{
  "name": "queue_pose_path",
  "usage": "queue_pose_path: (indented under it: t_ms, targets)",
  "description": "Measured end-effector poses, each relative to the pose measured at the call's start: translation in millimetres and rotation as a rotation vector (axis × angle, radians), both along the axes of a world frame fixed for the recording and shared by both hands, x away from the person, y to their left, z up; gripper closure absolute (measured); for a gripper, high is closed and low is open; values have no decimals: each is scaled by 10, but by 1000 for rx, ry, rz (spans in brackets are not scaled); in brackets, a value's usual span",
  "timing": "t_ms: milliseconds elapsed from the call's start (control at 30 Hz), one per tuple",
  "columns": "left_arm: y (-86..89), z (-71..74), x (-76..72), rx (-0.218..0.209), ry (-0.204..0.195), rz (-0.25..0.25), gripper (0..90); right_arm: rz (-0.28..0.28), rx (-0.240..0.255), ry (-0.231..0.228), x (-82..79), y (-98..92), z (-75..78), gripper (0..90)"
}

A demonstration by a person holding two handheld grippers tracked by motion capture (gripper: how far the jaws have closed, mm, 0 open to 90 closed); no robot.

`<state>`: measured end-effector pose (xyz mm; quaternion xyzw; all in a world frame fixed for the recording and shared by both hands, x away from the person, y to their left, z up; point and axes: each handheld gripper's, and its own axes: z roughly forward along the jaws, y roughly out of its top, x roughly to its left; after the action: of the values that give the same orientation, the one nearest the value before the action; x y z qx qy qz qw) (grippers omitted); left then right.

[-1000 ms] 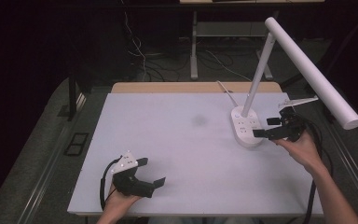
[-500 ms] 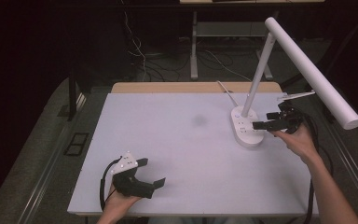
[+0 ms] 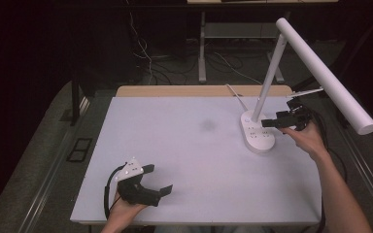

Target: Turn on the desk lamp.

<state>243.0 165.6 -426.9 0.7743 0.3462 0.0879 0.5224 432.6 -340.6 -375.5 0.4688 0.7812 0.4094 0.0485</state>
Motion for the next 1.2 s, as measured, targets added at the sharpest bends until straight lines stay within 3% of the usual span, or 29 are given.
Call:
queue_pose_path:
  t_ms: [33, 167, 200, 400, 933, 1000, 1200]
  targets:
    - [2, 1, 0, 0, -1, 1, 0, 3, 1, -4, 30, -18, -11, 96]
    - [2, -1, 0, -4, -3, 1, 0, -8, -8, 4, 68, -51, -35, 185]
    - [4, 0, 1, -2, -1, 0, 0, -6, -22, 10, 93, -70, -64, 276]
    - [7, 0, 7, -2, -1, 2, 0, -25, -36, -8, 168, -66, -145, 417]
    - [-11, -19, 18, 1, 4, 1, 0, -58, -48, 13, 347, -82, -244, 780]
    - [-15, -20, 18, 0, 2, 1, 0, -58, -49, 23, 374, -85, -289, 872]
    - [-23, -22, 20, 9, -2, -5, 0, -83, -41, 19, 414, -64, -357, 898]
